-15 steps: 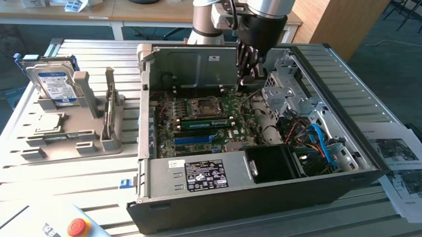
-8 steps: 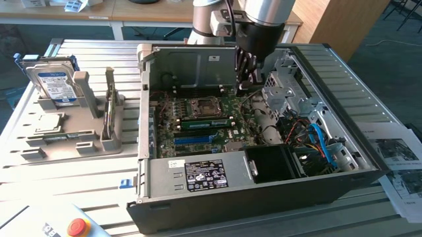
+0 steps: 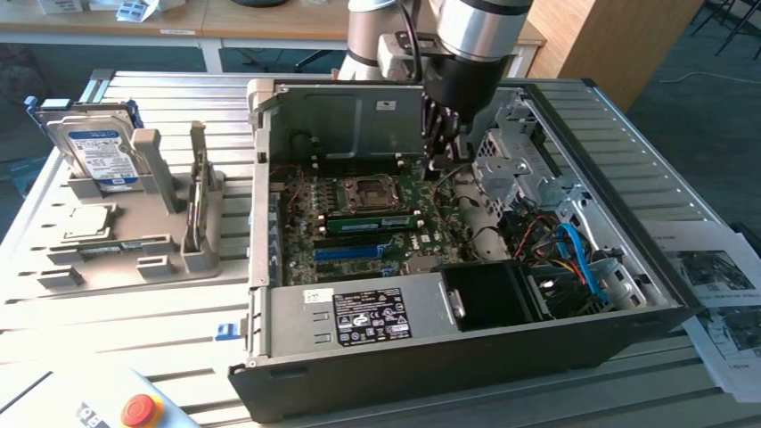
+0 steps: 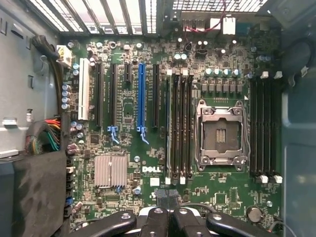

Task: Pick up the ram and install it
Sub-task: 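Press down the ram until it locks into place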

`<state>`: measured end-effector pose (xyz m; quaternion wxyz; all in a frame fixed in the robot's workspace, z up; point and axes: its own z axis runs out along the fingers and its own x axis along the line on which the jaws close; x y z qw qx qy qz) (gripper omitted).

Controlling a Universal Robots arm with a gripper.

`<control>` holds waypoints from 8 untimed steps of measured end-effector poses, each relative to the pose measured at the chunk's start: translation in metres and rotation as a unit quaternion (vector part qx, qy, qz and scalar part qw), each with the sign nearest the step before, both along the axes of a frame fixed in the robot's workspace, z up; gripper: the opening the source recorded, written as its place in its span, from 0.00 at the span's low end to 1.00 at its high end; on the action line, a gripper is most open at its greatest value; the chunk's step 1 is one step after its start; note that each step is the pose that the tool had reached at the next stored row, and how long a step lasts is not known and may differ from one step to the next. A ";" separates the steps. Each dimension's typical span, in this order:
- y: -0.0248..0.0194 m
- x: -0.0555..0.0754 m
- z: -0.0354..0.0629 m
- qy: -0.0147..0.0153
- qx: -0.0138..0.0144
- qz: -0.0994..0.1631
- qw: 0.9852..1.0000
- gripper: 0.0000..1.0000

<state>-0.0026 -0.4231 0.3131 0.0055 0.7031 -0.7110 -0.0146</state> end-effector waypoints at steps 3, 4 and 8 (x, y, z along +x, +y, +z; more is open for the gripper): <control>0.0000 0.000 -0.0048 0.000 0.000 0.000 1.000 0.10; 0.0000 0.000 -0.0063 0.000 0.000 0.000 1.000 0.10; 0.0000 0.000 -0.0125 0.000 0.000 0.000 1.000 0.10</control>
